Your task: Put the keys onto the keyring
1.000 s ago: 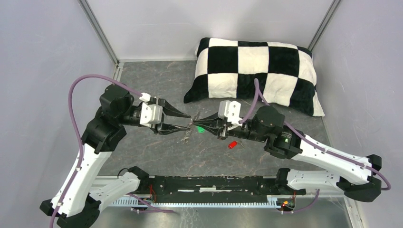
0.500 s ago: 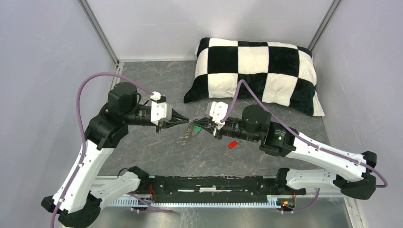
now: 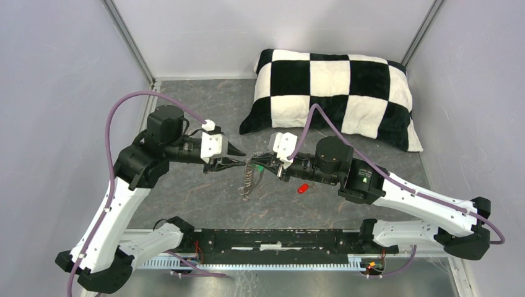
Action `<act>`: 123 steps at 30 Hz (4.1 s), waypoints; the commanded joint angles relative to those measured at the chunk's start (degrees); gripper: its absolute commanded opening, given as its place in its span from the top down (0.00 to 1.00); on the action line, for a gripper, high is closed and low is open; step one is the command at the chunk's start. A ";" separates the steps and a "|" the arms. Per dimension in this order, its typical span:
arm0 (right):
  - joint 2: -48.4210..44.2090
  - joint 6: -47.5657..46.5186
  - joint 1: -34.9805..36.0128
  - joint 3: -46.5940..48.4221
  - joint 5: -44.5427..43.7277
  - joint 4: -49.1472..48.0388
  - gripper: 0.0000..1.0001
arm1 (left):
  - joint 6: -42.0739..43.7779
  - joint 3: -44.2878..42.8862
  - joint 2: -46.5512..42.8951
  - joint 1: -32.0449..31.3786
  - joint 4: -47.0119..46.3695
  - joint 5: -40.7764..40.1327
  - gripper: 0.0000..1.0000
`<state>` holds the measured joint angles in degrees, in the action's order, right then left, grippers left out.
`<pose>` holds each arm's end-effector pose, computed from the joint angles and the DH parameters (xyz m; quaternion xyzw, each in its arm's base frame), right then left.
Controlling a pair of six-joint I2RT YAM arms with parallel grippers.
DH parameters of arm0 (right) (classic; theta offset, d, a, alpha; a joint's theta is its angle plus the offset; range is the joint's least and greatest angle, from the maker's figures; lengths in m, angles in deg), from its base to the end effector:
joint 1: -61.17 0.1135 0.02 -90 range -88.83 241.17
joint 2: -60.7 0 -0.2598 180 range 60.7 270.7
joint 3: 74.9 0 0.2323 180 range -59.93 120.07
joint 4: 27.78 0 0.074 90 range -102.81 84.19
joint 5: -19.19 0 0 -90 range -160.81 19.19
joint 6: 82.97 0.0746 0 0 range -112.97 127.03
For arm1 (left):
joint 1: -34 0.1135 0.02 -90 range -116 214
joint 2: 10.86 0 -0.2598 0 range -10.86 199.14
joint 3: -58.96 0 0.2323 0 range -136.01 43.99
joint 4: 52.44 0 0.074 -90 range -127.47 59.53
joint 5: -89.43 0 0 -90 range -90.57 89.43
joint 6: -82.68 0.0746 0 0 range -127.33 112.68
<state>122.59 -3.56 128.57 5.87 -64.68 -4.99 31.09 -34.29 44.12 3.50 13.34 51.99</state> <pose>0.0946 0.2479 0.4077 -0.4876 0.5442 0.3586 0.5809 0.1071 -0.1318 0.4150 0.6231 0.5022 -0.3456 0.4901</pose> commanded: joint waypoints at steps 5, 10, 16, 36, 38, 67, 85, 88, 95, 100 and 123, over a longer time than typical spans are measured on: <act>-1.34 0.37 0.11 1.21 0.87 -5.00 0.99 | 2.09 -2.60 1.35 0.00 0.26 1.34 0.81; -1.58 1.09 0.18 0.52 1.80 -6.16 0.99 | 2.53 -2.52 1.82 0.00 0.21 2.72 0.91; -3.78 1.71 0.15 -0.55 2.21 -6.28 0.90 | 8.37 -0.94 -0.47 0.00 0.09 5.88 0.98; -10.07 7.62 -3.18 -3.76 15.32 -13.94 0.49 | 30.52 -3.58 -3.61 0.00 -0.02 18.64 0.98; -9.75 7.15 -3.40 -3.66 17.42 -14.14 0.49 | 30.58 -4.06 -3.57 0.00 0.08 20.10 0.98; -9.73 13.09 -31.40 -37.08 -2.22 0.50 0.18 | 19.94 14.57 -5.14 0.09 -0.23 8.12 0.98; 1.06 -21.78 -38.29 -37.35 20.39 1.70 0.31 | 27.54 18.47 -5.31 0.09 5.27 10.91 0.98; 3.56 -23.99 -40.26 -35.85 22.43 2.68 0.32 | 28.39 18.20 -5.81 0.09 5.34 10.88 0.98; 7.98 -25.80 -42.99 -34.03 26.57 3.24 0.37 | 30.54 16.55 -5.90 0.07 6.97 10.62 0.98; 8.40 -27.39 -43.02 -34.51 25.13 4.32 0.36 | 31.79 14.48 -5.14 0.09 7.90 9.66 0.98; 14.05 -21.30 -38.95 -36.59 22.66 -1.31 0.69 | 33.06 12.76 -5.35 0.04 7.90 7.69 0.98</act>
<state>136.47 -27.52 87.93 -29.36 -43.63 -2.44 60.75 -19.38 39.68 3.50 21.25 59.46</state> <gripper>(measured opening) 0.350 0.031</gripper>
